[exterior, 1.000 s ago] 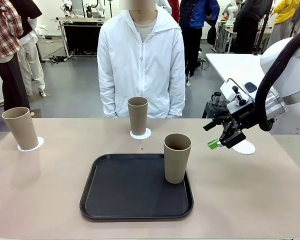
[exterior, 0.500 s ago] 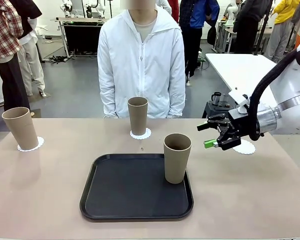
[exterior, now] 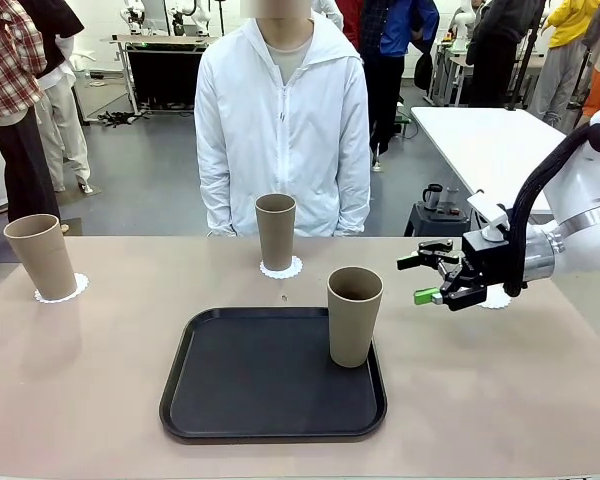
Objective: Place coasters on the table and set cups on them.
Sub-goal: Take one Reusable plastic cup from the Flat Tray and place it on a coaster set by the human.
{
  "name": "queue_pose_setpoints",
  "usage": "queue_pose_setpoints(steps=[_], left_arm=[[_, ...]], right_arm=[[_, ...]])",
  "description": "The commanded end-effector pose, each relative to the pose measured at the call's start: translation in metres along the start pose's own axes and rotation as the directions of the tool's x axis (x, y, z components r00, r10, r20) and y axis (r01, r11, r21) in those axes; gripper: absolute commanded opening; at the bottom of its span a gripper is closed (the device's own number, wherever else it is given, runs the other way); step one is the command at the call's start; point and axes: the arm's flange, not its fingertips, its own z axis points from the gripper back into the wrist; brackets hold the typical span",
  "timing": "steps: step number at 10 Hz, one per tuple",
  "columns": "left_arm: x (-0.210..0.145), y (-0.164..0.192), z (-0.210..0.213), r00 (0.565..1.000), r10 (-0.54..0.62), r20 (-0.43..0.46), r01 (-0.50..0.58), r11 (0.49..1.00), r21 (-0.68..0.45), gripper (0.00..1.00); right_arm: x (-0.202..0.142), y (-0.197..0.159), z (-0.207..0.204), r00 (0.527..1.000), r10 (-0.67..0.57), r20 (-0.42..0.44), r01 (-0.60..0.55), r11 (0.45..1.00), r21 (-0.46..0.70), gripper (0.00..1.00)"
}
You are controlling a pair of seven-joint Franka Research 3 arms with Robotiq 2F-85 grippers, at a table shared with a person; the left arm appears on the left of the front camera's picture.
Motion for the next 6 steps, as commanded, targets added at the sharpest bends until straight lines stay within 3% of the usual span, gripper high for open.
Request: queue_pose_setpoints(steps=[1, 2, 3, 6], left_arm=[[-0.001, -0.001, 0.001, 1.000, 0.008, 0.007, -0.008, 1.000, 0.003, 1.00], [-0.001, -0.001, 0.001, 1.000, 0.008, 0.007, -0.008, 1.000, 0.003, 1.00], [-0.001, -0.001, 0.001, 1.000, 0.008, 0.007, -0.008, 1.000, 0.003, 1.00], [-0.001, -0.001, 0.001, 1.000, 0.008, 0.007, -0.008, 1.000, 0.003, 1.00]], right_arm=[[0.005, 0.018, -0.005, 1.000, 0.015, 0.010, -0.015, 1.000, 0.023, 1.00], [0.011, 0.030, -0.006, 1.000, 0.017, -0.005, -0.017, 1.000, 0.014, 1.00], [0.000, 0.004, -0.003, 1.000, -0.004, 0.003, 0.004, 1.000, 0.009, 1.00], [0.000, 0.004, -0.003, 1.000, -0.004, 0.003, 0.004, 1.000, 0.009, 1.00]])
